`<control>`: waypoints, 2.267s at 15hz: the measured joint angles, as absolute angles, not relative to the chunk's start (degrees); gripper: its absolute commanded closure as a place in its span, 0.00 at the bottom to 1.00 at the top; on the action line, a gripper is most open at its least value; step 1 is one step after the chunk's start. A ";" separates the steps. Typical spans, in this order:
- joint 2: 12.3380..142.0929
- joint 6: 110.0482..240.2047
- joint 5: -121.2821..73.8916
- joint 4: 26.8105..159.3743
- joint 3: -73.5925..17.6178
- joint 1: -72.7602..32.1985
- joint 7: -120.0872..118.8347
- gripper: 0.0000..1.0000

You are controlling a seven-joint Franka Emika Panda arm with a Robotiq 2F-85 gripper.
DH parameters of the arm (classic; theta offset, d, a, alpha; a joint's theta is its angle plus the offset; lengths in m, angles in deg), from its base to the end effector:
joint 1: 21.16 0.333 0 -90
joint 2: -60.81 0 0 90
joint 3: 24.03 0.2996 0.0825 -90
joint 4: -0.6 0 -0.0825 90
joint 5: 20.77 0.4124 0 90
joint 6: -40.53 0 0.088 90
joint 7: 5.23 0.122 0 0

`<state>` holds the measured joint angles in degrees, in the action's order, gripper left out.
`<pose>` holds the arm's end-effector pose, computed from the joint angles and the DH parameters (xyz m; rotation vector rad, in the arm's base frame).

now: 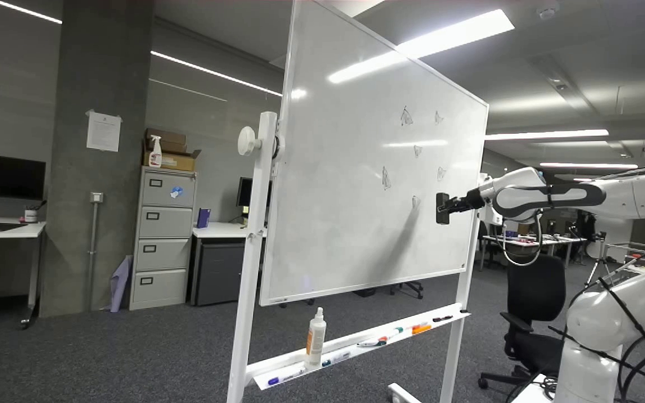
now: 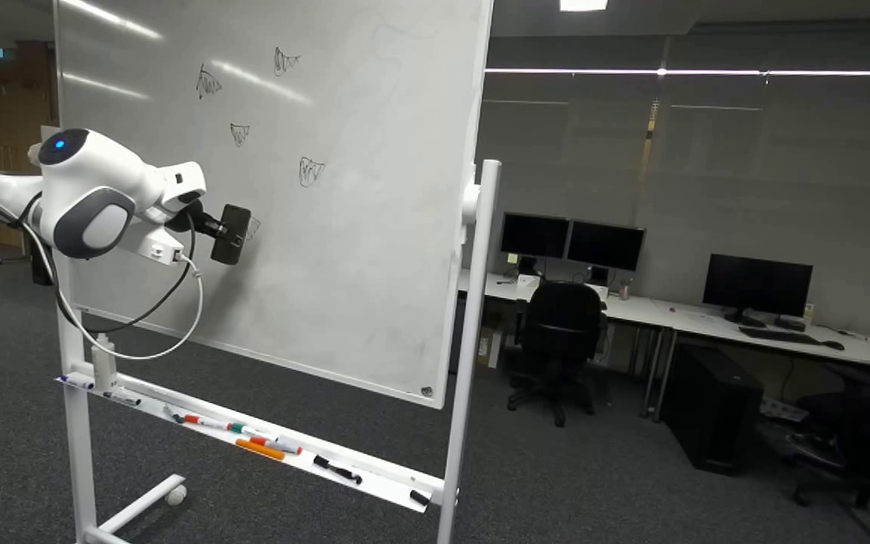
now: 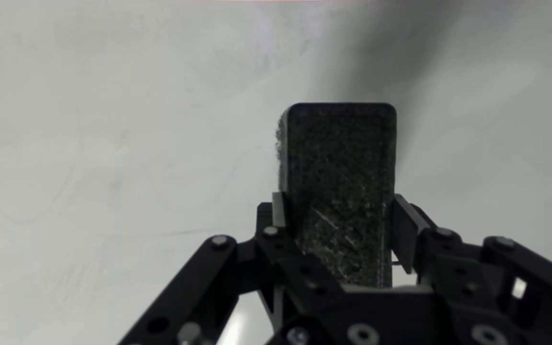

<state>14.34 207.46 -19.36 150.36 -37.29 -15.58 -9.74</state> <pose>0.4082 -0.0725 0.5998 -2.5997 0.1401 -1.6007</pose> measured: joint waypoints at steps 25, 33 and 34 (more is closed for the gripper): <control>15.65 207.46 -19.35 150.20 -39.19 -9.85 -15.00 0.70; 20.63 213.97 -19.53 149.25 -36.49 -7.05 -15.51 0.70; 21.82 215.53 -19.64 149.02 -36.14 -7.05 -15.51 0.70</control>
<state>21.82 215.53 -19.64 149.02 -36.14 -7.05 -15.51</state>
